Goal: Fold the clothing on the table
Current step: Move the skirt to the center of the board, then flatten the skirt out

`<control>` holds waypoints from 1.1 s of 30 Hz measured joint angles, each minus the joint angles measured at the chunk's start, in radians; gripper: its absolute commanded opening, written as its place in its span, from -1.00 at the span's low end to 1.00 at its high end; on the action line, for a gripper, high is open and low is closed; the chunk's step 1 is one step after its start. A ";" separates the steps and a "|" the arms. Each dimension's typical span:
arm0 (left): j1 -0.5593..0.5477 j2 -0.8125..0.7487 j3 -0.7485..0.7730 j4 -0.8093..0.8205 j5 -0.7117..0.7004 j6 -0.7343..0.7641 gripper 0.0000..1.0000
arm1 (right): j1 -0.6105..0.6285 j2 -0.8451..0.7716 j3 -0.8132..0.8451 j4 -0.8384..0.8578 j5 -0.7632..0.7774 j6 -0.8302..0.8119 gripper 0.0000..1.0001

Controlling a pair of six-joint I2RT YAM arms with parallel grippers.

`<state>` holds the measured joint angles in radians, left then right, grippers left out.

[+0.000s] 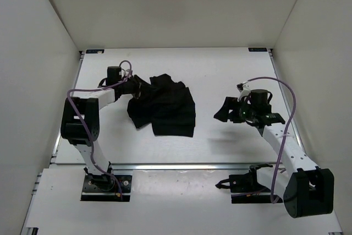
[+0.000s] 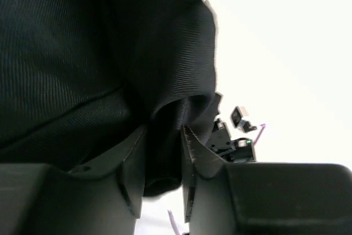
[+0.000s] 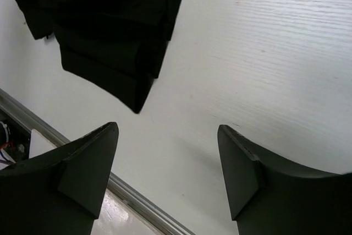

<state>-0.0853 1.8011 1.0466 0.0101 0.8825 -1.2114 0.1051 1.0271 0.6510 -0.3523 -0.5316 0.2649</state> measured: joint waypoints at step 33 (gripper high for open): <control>-0.101 -0.293 -0.278 -0.590 -0.695 0.561 -0.39 | 0.511 0.650 0.251 0.160 0.205 0.093 -0.91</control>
<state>-0.1864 1.5078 0.7681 -0.5800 0.1875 -0.6506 0.6159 1.6768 0.9024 -0.1925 -0.3267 0.3580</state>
